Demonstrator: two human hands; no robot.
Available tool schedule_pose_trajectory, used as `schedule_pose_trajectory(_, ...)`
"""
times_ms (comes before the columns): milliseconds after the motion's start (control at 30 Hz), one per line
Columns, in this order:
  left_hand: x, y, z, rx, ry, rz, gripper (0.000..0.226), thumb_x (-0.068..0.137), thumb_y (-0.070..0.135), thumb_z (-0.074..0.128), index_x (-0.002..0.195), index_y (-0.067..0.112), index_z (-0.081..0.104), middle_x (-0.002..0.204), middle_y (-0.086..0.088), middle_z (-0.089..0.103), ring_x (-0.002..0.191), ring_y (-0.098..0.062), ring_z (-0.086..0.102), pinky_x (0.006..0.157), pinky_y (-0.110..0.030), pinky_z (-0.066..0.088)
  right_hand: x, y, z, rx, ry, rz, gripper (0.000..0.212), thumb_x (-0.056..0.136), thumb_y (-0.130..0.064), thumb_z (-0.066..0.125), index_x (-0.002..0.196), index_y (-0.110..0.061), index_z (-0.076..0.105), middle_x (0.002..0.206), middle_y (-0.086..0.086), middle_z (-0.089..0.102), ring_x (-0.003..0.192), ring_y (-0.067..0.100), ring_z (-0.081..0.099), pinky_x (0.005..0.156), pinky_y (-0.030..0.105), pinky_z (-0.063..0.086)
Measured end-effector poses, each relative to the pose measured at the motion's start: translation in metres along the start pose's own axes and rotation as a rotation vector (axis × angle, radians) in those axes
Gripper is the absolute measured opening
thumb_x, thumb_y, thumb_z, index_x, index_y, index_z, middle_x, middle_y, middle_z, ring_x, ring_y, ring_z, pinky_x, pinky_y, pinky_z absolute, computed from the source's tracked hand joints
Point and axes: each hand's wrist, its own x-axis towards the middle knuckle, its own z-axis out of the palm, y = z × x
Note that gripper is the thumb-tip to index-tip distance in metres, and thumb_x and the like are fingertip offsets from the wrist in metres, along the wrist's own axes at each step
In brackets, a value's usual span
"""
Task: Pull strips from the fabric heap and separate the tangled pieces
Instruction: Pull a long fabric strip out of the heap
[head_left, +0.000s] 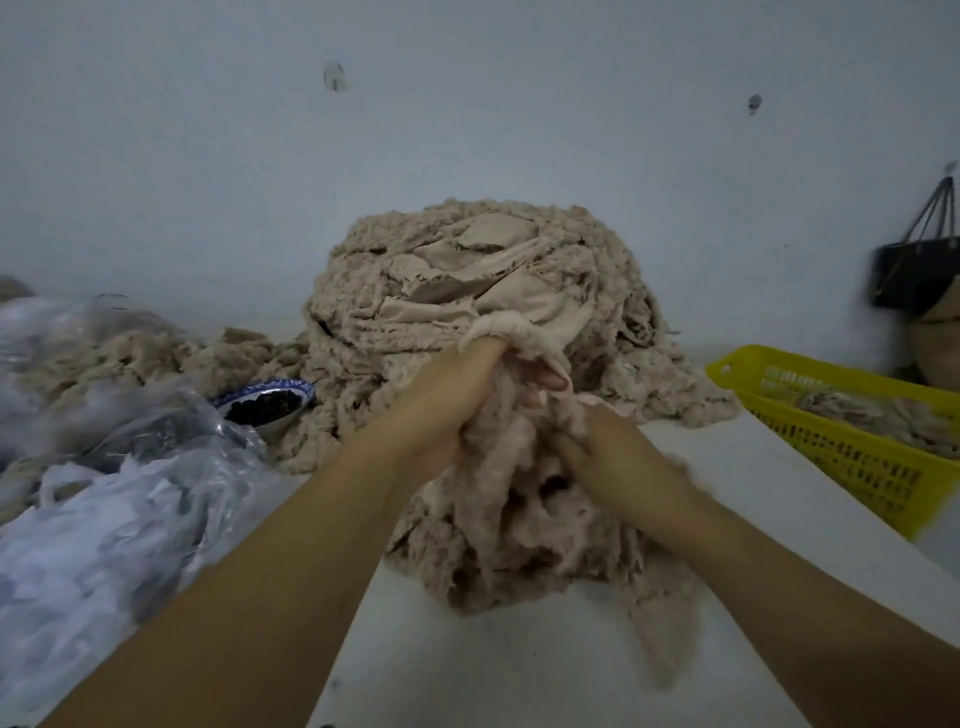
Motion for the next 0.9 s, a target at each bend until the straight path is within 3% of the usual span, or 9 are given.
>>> schedule_pose_trajectory(133,0.000,-0.002,-0.048,-0.340,0.425,-0.072,0.032,0.101,0.015,0.049,0.079,0.012,0.072,0.060,-0.002,0.064,0.044,-0.010,0.050,0.040,-0.019,0.045,-0.016,0.056,-0.015,-0.342,-0.036,0.370,0.029,0.099,-0.011,0.048,0.127,-0.008,0.056,0.127,0.017,0.058,0.115,0.032,0.054,0.091,0.042,0.048)
schedule_pose_trajectory(333,-0.006,-0.027,-0.085,-0.588,0.516,-0.220,0.023,0.099,0.014,0.053,0.079,0.015,0.064,0.074,0.002,0.063,0.079,-0.019,0.059,0.090,-0.038,0.056,-0.009,0.088,-0.040,-0.408,0.044,0.474,0.028,0.099,-0.012,0.049,0.126,-0.013,0.058,0.122,0.014,0.057,0.103,0.032,0.056,0.074,0.039,0.047)
schedule_pose_trajectory(433,-0.011,-0.023,-0.108,-0.599,0.526,-0.123,0.022,0.096,0.019,0.056,0.097,0.015,0.078,0.094,0.006,0.076,0.070,-0.013,0.062,0.059,-0.026,0.057,-0.015,0.100,-0.054,-0.402,0.049,0.634,0.027,0.100,-0.006,0.045,0.124,-0.012,0.058,0.125,0.020,0.060,0.095,0.036,0.060,0.078,0.041,0.047)
schedule_pose_trajectory(533,-0.012,-0.022,-0.118,-0.448,0.473,-0.054,0.029,0.099,0.017,0.051,0.105,0.014,0.079,0.114,0.004,0.075,0.046,-0.008,0.036,0.039,-0.018,0.036,-0.016,0.105,-0.060,-0.310,0.101,0.712,0.037,0.100,-0.003,0.043,0.135,-0.007,0.053,0.119,0.022,0.061,0.103,0.041,0.060,0.084,0.042,0.048)
schedule_pose_trajectory(633,-0.006,-0.025,-0.103,-0.045,0.463,-0.121,0.028,0.100,0.012,0.047,0.106,0.010,0.074,0.113,-0.014,0.074,0.049,-0.008,0.045,0.043,-0.019,0.044,0.003,0.077,-0.063,-0.033,0.171,0.669,0.015,0.100,-0.005,0.045,0.107,-0.010,0.057,0.108,0.011,0.055,0.086,0.031,0.056,0.071,0.031,0.043)
schedule_pose_trajectory(700,-0.001,-0.029,-0.092,0.390,0.429,-0.168,0.022,0.099,0.019,0.052,0.110,0.014,0.069,0.123,-0.019,0.067,0.071,-0.014,0.061,0.059,-0.028,0.049,0.021,0.051,-0.069,0.070,0.214,0.596,0.013,0.099,-0.010,0.046,0.100,-0.011,0.059,0.107,0.013,0.057,0.093,0.027,0.056,0.077,0.031,0.040)
schedule_pose_trajectory(733,0.002,-0.031,-0.084,0.598,0.376,-0.174,0.027,0.097,0.025,0.056,0.122,0.018,0.065,0.136,-0.013,0.060,0.099,-0.019,0.063,0.077,-0.033,0.053,0.028,0.037,-0.073,0.075,0.229,0.544,0.016,0.100,-0.014,0.046,0.102,-0.009,0.062,0.108,0.014,0.058,0.095,0.028,0.057,0.079,0.032,0.040)
schedule_pose_trajectory(800,0.010,-0.031,-0.061,0.806,0.229,-0.058,0.059,0.094,0.040,0.063,0.147,0.026,0.043,0.158,0.001,0.034,0.141,-0.020,0.036,0.110,-0.037,0.036,0.038,0.008,-0.076,0.105,0.240,0.445,0.018,0.101,-0.024,0.046,0.098,-0.013,0.061,0.097,0.007,0.058,0.081,0.019,0.056,0.069,0.031,0.039)
schedule_pose_trajectory(900,0.022,-0.028,-0.004,0.818,0.009,0.207,0.067,0.086,0.056,0.069,0.141,0.026,0.047,0.147,0.001,0.045,0.134,-0.018,0.041,0.106,-0.031,0.035,0.047,-0.020,-0.074,0.102,0.201,0.285,0.014,0.101,-0.031,0.045,0.095,-0.022,0.054,0.077,-0.004,0.054,0.067,0.016,0.050,0.057,0.029,0.036)
